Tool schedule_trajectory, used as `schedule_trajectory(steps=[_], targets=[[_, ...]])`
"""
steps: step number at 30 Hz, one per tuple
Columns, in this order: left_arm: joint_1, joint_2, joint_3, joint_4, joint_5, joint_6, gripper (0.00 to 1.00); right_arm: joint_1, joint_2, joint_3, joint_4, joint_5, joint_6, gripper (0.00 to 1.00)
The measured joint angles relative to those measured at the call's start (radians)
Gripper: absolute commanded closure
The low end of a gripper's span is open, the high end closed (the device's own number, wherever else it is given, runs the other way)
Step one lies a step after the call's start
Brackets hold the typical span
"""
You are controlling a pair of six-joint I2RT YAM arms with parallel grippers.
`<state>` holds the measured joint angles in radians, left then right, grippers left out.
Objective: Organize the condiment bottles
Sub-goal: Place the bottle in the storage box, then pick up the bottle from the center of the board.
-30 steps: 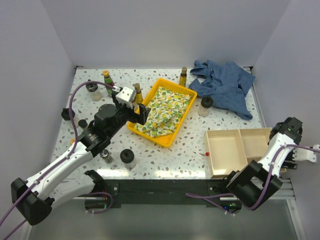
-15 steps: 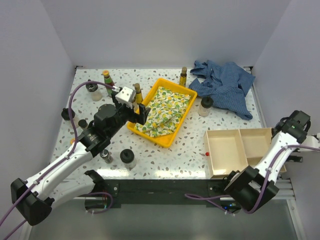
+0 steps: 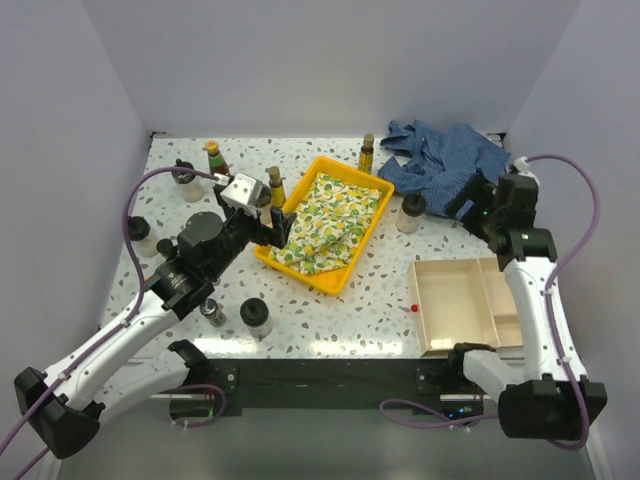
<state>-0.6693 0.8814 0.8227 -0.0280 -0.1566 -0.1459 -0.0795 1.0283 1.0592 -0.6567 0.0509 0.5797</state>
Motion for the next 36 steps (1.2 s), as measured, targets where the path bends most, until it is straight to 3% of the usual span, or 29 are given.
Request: schedule_trajectory(steps=[7, 21, 32, 36], targets=[[0.0, -0.011, 0.0, 0.0, -0.005, 0.0, 0.0, 0.279, 0.238, 0.076, 0.085, 0.038, -0.253, 0.08], [0.0, -0.011, 0.0, 0.001, -0.004, 0.0, 0.0, 0.288, 0.551, 0.187, 0.209, 0.063, -0.489, 0.07], [0.0, -0.011, 0.0, 0.001, -0.003, 0.0, 0.0, 0.288, 0.694, 0.216, 0.256, 0.108, -0.533, 0.19], [0.0, -0.011, 0.0, 0.002, 0.001, 0.0, 0.0, 0.288, 0.749, 0.238, 0.259, 0.11, -0.536, 0.41]])
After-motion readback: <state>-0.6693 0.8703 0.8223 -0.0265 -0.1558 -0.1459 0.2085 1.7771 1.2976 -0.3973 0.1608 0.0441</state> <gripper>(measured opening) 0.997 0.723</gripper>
